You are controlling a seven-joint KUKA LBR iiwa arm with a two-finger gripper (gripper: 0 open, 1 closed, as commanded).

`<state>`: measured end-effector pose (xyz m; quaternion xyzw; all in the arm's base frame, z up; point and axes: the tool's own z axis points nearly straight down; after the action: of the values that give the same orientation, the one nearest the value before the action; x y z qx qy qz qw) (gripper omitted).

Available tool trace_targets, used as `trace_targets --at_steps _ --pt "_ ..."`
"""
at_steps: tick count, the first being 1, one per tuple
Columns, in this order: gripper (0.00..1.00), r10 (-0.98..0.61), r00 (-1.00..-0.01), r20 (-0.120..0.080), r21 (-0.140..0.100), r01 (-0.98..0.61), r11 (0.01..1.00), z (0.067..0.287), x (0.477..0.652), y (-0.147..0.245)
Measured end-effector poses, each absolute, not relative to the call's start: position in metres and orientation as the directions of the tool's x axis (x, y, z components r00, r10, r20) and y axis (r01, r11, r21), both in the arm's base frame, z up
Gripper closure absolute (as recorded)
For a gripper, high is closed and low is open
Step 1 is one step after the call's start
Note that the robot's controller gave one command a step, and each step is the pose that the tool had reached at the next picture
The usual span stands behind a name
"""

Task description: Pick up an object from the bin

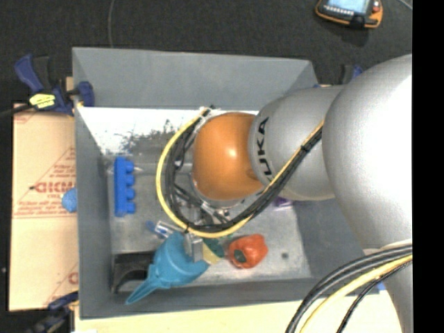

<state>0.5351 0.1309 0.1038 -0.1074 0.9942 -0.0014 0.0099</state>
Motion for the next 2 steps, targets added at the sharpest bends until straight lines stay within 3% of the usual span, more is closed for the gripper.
trace_targets --at_steps 1,2 --pt "0.0 -0.079 -0.996 -0.031 0.005 -0.079 0.997 0.109 0.509 0.205" --pt "0.0 -0.019 -1.0 -0.024 -0.002 -0.019 1.0 0.127 0.555 0.088"
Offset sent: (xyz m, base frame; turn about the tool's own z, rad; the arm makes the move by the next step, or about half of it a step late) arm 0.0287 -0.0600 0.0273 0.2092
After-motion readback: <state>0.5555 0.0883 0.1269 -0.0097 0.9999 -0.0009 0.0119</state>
